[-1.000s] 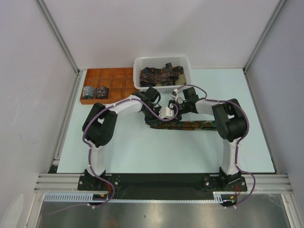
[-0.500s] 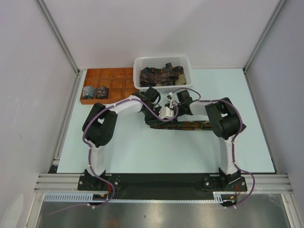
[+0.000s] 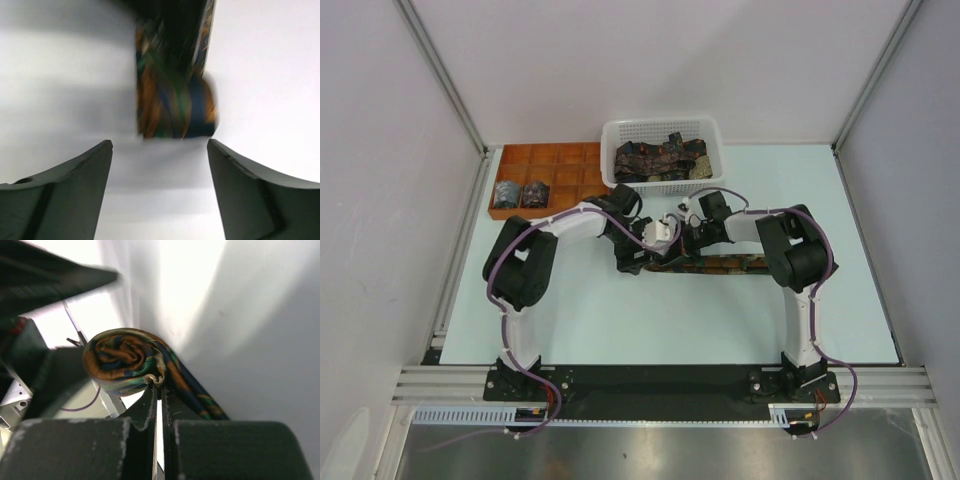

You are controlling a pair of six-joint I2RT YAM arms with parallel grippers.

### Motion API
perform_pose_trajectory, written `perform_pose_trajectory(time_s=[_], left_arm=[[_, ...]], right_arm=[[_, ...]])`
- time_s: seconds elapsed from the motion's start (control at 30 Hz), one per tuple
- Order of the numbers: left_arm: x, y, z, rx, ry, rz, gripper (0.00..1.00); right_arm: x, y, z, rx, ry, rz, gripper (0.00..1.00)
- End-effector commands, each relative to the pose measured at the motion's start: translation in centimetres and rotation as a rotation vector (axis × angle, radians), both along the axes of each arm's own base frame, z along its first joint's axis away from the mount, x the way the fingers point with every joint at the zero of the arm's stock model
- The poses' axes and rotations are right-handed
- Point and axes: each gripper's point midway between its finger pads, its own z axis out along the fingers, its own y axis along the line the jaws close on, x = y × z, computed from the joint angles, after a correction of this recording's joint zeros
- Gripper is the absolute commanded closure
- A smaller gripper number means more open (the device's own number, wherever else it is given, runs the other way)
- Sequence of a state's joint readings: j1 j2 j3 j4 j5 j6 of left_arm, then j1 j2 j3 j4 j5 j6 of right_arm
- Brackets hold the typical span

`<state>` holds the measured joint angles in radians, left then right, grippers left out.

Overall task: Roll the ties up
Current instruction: Roll the tie at the center of the board.

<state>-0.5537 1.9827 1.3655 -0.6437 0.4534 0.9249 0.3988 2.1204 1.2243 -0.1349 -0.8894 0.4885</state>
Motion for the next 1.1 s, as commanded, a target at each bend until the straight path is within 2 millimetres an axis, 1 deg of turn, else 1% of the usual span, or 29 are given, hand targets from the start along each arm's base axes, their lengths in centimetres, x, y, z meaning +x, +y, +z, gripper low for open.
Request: perform_pose_trajectory(time_s=[0.0, 0.13, 0.23, 0.3, 0.4, 0.5, 0.53, 0.57, 0.6, 0.63, 0.7, 0.77, 0.8, 0.83, 0.87, 0.9, 0.93, 0.97, 1.0, 1.03, 1.07], left_arm=[[0.4, -1.2, 3.2, -0.139, -0.046, 0.001, 0.15], [0.2, -2.1, 3.1, -0.14, -0.041, -0.015, 0.14], [0.1, -3.2, 3.4, -0.152, -0.048, -0.045, 0.14], [0.1, -3.8, 3.1, -0.141, -0.053, -0.056, 0.15], [0.2, -4.0, 2.6, -0.116, -0.059, -0.078, 0.21], [0.3, -4.1, 2.7, -0.114, -0.07, -0.097, 0.29], [0.2, -4.2, 2.8, -0.118, -0.065, -0.103, 0.37], [0.1, -4.2, 3.0, -0.117, -0.064, -0.106, 0.41], [-0.1, -3.9, 2.9, -0.108, -0.05, -0.111, 0.45], [-0.1, -3.9, 3.1, -0.105, -0.053, -0.117, 0.51], [-0.3, -3.7, 3.1, -0.096, -0.048, -0.127, 0.59], [-0.1, -3.9, 3.4, -0.098, -0.049, -0.131, 0.62], [-0.3, -3.9, 3.3, -0.089, -0.035, -0.129, 0.65], [0.0, -4.1, 3.1, -0.084, -0.03, -0.128, 0.66], [-0.1, -4.2, 3.0, -0.077, -0.023, -0.126, 0.67], [-0.1, -4.1, 2.7, -0.069, -0.01, -0.12, 0.68], [-0.1, -4.2, 2.6, -0.064, -0.011, -0.119, 0.69], [-0.2, -4.2, 2.4, -0.056, -0.006, -0.119, 0.69], [-0.2, -4.0, 2.1, -0.045, -0.006, -0.12, 0.69], [-0.4, -3.9, 1.8, -0.033, -0.001, -0.122, 0.69], [-0.5, -4.0, 1.5, -0.024, 0.002, -0.126, 0.69]], right_arm=[[-0.3, -1.9, -2.6, -0.116, -0.011, -0.006, 1.0], [-0.1, -2.0, -3.0, -0.123, 0.002, -0.009, 1.0], [0.0, -1.9, -3.5, -0.124, 0.017, -0.012, 1.0], [0.1, -1.7, -3.6, -0.117, 0.021, -0.01, 1.0], [0.1, -1.4, -3.5, -0.104, 0.022, -0.006, 1.0], [0.2, -0.6, -3.1, -0.076, 0.004, 0.006, 1.0], [0.3, -0.2, -2.8, -0.068, 0.004, 0.007, 1.0], [0.2, 0.3, -2.5, -0.055, -0.005, 0.017, 1.0], [0.6, 0.8, -2.1, -0.038, -0.027, 0.016, 1.0], [0.5, 1.3, -1.8, -0.03, -0.029, 0.016, 1.0], [0.8, 2.5, -1.0, -0.004, -0.054, 0.027, 1.0], [0.9, 3.0, -0.5, 0.007, -0.057, 0.033, 0.95], [1.1, 2.9, 0.0, 0.015, -0.057, 0.035, 0.93], [1.2, 2.5, 0.3, 0.015, -0.056, 0.033, 0.89], [1.2, 2.0, 0.6, 0.022, -0.068, 0.04, 0.77], [1.0, 1.5, 1.3, 0.02, -0.059, 0.04, 0.72], [1.2, 0.4, 1.5, 0.019, -0.053, 0.026, 0.68], [1.1, -0.1, 1.8, 0.023, -0.047, 0.026, 0.62], [0.8, -0.7, 1.9, 0.02, -0.037, 0.031, 0.59], [1.1, -1.4, 2.8, 0.025, -0.05, 0.02, 0.58], [0.9, -1.6, 3.1, 0.031, -0.048, 0.025, 0.56]])
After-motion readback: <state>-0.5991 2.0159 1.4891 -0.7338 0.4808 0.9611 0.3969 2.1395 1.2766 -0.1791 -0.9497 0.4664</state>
